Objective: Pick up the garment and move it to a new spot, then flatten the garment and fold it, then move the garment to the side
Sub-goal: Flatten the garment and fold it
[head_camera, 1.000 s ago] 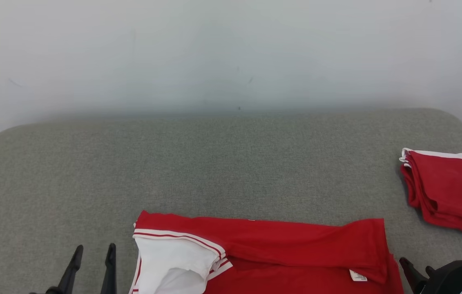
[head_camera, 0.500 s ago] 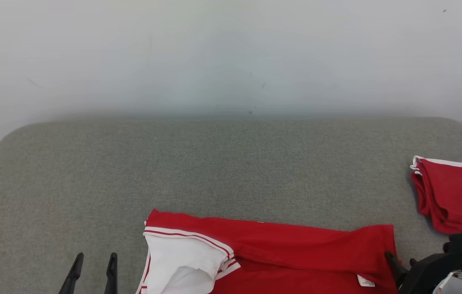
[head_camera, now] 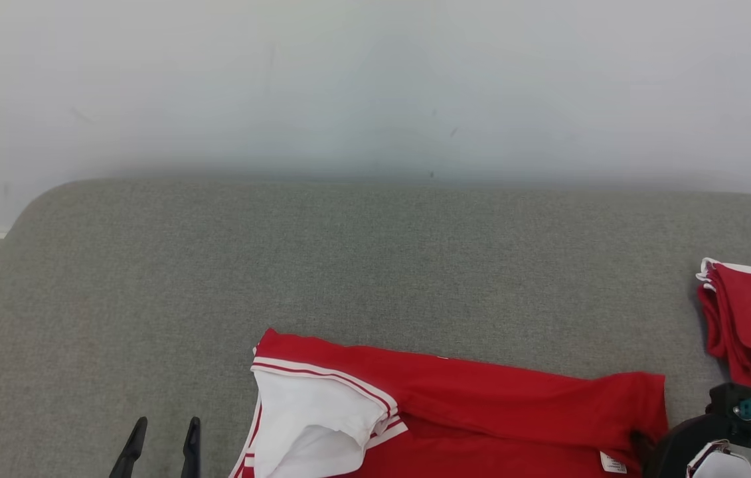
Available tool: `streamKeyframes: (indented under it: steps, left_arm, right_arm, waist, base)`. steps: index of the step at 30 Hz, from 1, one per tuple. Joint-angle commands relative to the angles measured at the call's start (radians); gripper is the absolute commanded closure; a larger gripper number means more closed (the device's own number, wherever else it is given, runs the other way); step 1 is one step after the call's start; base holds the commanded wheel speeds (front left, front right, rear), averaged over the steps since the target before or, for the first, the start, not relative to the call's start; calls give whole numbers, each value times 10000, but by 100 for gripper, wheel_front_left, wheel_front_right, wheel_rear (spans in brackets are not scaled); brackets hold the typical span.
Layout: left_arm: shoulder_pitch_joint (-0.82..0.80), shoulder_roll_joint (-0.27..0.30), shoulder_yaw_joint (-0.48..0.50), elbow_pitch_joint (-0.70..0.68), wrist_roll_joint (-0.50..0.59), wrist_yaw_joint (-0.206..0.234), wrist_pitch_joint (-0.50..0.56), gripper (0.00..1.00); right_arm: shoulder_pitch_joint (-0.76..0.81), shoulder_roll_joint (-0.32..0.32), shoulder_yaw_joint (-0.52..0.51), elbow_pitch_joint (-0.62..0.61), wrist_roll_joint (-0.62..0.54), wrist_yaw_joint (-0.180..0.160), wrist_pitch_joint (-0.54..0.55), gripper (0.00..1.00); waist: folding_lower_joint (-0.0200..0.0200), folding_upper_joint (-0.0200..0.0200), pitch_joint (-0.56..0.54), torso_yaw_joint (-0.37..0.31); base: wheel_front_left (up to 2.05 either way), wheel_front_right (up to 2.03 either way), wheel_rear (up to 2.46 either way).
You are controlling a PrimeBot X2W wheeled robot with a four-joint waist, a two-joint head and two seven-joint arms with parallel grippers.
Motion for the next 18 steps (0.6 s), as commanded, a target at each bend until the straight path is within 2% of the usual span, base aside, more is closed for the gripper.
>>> streamKeyframes:
  steps: [1, 8, 14, 15, 16, 18]
  left_arm:
    - [1, -59, 25, 28, 8, -34, -19, 0]
    - [-88, -69, -40, 108, 0, -82, -19, 0]
    - [-133, -27, -81, 95, 5, -63, -20, 0]
    - [-143, -14, -86, 84, 1, -63, -20, 0]
    - [-159, -4, -93, 81, -7, -64, -20, 0]
    - [-198, 2, -85, 74, -40, -65, -20, 0]
  right_arm:
    - [-52, -46, -108, 68, -187, 8, -78, 0]
    - [-307, -17, -387, 890, -620, 8, 54, 0]
    - [-619, 23, -61, 1679, -308, 11, -83, 0]
    - [-688, 34, 6, 1756, -251, 14, -108, 5]
    - [-765, 38, 112, 1833, -185, 20, -147, 56]
    - [-848, 48, 255, 1925, -175, 20, -216, 100]
  waist:
    - [-1, 0, 31, 41]
    - [-1, 0, 81, 165]
    - [-1, 0, 132, 231]
    - [-1, 0, 143, 230]
    - [-1, 0, 157, 228]
    - [-1, 0, 174, 208]
  base:
    - [0, 0, 0]
    - [0, 0, 0]
    - [0, 0, 0]
    - [0, 0, 0]
    - [0, 0, 0]
    - [0, 0, 0]
